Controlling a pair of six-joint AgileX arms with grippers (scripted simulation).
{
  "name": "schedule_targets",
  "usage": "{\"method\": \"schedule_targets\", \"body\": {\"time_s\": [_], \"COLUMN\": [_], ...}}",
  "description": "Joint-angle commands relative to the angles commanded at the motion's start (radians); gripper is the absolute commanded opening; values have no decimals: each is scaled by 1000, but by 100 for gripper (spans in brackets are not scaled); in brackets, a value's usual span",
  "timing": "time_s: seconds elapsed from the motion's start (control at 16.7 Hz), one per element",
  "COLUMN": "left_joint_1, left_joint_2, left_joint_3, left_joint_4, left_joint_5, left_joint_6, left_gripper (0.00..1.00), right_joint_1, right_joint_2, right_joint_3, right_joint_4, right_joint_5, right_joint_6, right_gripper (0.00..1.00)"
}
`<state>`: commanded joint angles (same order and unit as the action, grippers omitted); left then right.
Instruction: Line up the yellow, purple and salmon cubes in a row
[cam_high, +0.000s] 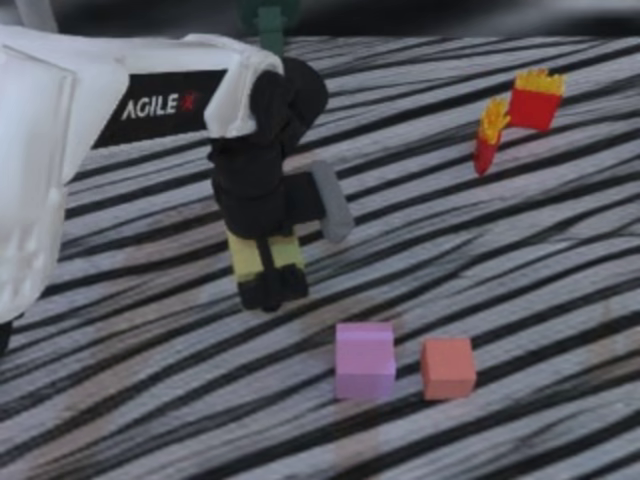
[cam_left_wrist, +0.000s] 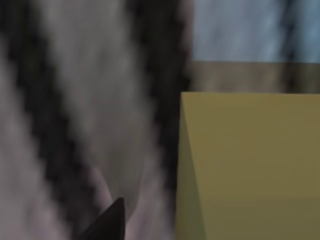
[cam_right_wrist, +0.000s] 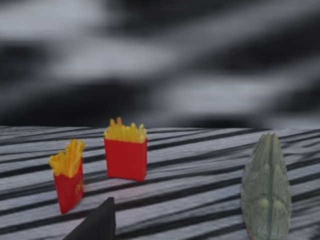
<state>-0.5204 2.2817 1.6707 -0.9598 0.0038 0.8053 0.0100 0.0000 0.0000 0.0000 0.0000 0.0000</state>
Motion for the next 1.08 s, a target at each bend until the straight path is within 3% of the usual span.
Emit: {"method": "schedule_targets", "body": {"time_s": [0.6,1.08], "left_joint_1": [0,0], "left_joint_2": [0,0], "left_joint_3": [0,0], "left_joint_4": [0,0], "left_joint_5": [0,0], "left_joint_6": [0,0], "left_gripper": [2,0], "right_joint_1": [0,0], "right_joint_2": [0,0], "right_joint_3": [0,0], "right_joint_4": [0,0], "right_joint_5": [0,0], "right_joint_6": [0,0], "right_gripper": [100,100]}}
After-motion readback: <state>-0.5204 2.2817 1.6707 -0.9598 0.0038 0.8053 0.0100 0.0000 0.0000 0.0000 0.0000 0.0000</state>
